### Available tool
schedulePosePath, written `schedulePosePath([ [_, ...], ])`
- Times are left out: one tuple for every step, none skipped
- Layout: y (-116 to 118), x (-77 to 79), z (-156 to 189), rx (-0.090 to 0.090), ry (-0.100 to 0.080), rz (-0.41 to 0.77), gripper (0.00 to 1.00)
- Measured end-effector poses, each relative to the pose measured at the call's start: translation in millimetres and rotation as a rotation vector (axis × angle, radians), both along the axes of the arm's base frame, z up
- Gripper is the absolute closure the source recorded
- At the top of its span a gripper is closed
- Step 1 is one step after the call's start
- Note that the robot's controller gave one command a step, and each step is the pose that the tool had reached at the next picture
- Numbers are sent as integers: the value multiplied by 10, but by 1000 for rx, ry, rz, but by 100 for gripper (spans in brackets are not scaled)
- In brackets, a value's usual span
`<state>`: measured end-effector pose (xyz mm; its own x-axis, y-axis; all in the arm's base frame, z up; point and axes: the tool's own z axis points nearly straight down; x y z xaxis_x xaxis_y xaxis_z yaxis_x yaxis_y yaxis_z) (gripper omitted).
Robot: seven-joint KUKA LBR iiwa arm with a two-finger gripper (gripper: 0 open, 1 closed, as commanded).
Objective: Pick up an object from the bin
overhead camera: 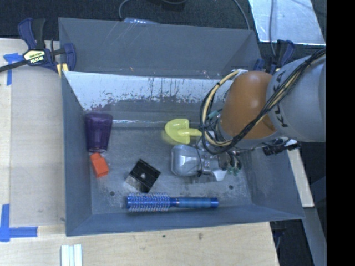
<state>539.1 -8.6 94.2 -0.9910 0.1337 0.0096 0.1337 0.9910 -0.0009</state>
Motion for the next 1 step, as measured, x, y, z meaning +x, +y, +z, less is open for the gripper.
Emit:
schedulePosePath([
  [-4,14,235,0,-5,0,100],
])
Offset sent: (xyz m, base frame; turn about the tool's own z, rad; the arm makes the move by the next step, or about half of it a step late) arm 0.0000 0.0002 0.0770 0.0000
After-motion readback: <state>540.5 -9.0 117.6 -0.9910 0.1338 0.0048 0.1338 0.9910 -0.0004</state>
